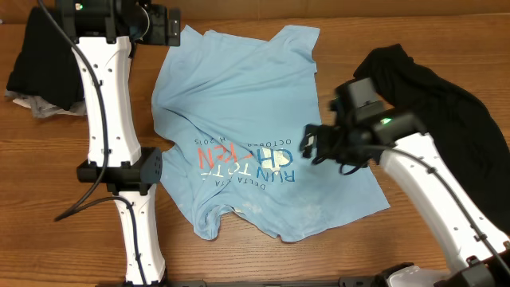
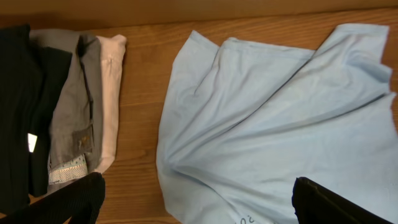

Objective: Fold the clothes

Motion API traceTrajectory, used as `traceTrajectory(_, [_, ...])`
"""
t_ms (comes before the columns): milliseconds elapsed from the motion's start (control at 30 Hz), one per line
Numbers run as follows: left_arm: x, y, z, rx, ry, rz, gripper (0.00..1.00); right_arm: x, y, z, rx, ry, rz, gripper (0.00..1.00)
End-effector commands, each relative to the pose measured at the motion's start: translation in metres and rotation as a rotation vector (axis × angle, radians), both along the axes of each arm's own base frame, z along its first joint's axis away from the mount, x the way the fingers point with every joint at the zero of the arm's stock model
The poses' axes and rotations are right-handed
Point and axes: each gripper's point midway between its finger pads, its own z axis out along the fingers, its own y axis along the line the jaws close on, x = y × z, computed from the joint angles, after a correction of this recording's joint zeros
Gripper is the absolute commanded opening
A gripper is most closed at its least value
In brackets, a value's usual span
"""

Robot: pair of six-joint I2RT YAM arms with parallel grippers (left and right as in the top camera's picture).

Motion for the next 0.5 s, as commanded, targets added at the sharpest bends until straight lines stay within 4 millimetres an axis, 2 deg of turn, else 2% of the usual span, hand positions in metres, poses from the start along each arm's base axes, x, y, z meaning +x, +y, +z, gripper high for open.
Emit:
traceTrajectory(0, [-0.014,-0.003,0.036,-0.029,-0.080,-0.013,0.98,-0.019,0.030,-0.008,-0.019,-0.016,0.119,0.99])
traceTrajectory(100, [-0.016,-0.003,0.040,-0.029,-0.088,-0.013,0.98,-0.035,0.037,-0.031,-0.095,-0.012,0.143,0.98])
traceTrajectory(200, [-0.016,-0.006,0.039,-0.045,-0.087,-0.024,0.98,-0.047,0.028,-0.054,-0.171,0.008,0.102,0.95])
traceTrajectory(467, [-0.016,-0.008,0.040,-0.051,-0.087,-0.029,0.98,-0.069,0.011,-0.111,-0.190,0.063,0.032,0.89])
